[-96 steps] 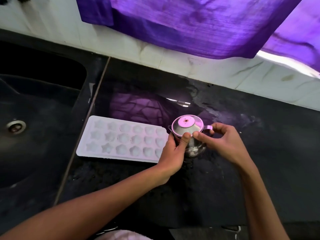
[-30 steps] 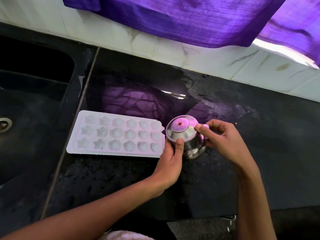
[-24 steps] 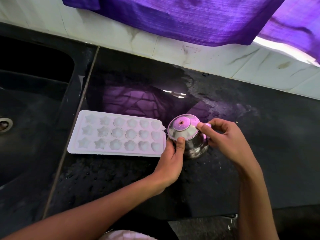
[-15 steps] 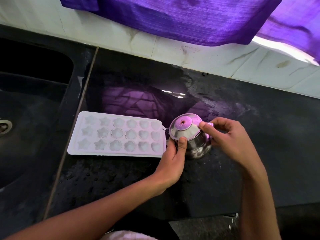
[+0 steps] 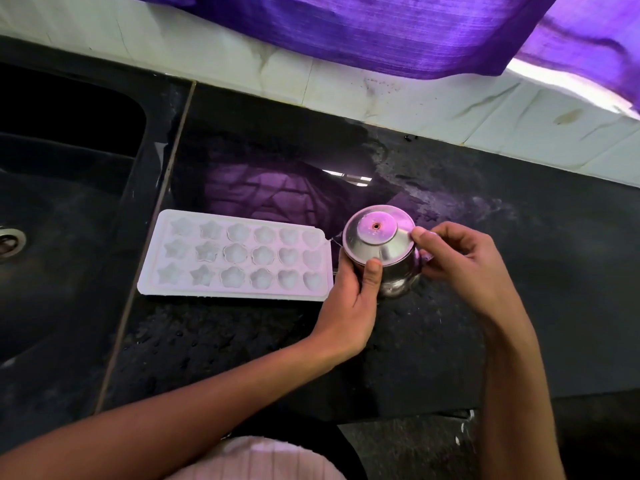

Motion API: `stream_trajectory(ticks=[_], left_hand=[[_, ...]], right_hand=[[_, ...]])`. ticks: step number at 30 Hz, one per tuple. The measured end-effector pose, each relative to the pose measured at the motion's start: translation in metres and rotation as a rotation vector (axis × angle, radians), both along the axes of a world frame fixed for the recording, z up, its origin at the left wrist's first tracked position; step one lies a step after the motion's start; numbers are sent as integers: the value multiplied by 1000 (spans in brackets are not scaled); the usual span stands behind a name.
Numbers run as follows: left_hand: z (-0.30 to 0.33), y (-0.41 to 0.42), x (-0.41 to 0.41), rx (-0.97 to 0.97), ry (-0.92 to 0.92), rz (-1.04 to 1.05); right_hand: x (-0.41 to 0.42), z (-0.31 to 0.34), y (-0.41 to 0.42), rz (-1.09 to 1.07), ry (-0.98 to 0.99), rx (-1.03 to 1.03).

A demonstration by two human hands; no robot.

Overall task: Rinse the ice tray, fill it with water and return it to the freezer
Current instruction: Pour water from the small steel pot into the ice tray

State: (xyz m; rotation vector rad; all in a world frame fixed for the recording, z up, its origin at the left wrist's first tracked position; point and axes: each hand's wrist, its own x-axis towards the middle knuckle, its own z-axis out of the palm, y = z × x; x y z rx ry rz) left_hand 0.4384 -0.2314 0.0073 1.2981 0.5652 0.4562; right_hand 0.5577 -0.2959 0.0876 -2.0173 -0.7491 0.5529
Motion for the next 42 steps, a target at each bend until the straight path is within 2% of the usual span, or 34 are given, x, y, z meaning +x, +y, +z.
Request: stream_trajectory(ticks=[6,12,24,42], left_hand=[[-5,-8,-1,8,18,37],[-2,-19,-7,-37,100,-10],[-5,-23,-10,-84,138,-86],[0,-24,-12,-28,60,-69]], right_hand=[[-5,-9,-2,-9,11,15],[-4,-13,-8,24,-129,-86],[-8,-5,-12,21,-285,-194],[-12,10,-17,10,-263,-121]])
